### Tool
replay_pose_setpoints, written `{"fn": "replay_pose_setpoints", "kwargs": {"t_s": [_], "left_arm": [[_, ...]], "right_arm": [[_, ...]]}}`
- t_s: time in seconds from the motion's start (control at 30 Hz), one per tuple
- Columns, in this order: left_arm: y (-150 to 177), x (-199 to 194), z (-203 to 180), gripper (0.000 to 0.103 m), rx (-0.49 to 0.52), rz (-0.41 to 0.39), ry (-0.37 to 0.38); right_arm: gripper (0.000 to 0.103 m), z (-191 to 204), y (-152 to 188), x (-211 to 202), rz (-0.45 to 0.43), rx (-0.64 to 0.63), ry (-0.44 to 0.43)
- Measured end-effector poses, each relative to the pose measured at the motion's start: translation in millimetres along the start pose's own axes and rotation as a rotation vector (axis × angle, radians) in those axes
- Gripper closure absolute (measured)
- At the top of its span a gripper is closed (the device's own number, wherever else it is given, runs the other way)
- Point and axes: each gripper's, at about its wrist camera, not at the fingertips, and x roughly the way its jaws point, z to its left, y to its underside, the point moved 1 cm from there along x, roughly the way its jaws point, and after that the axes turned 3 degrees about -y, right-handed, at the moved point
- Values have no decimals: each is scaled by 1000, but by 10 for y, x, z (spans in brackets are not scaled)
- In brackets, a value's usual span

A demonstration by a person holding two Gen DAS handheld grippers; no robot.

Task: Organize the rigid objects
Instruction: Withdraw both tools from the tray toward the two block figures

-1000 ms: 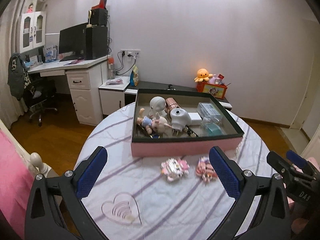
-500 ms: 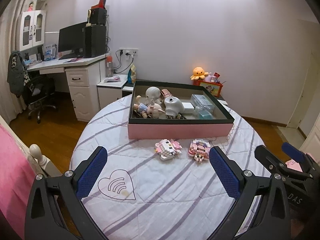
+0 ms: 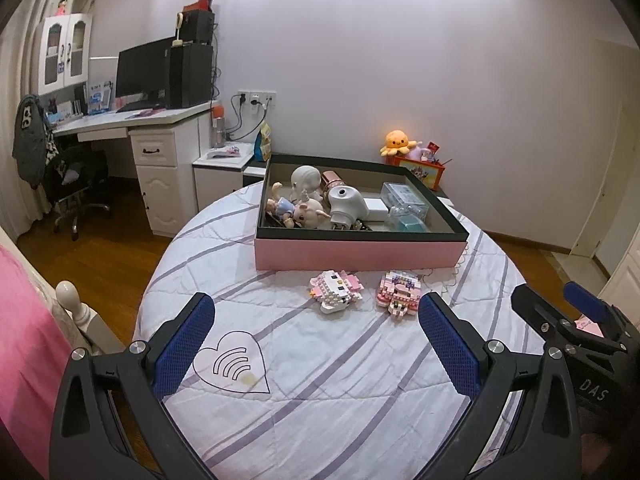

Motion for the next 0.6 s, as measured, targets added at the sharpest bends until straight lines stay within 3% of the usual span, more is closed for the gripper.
{"fn": "replay_pose_setpoints", "kwargs": {"t_s": [0.6], "left_arm": [[42, 76, 20, 0, 2, 25, 7]], "right_arm": [[0, -15, 26, 81, 21, 3, 7]]}}
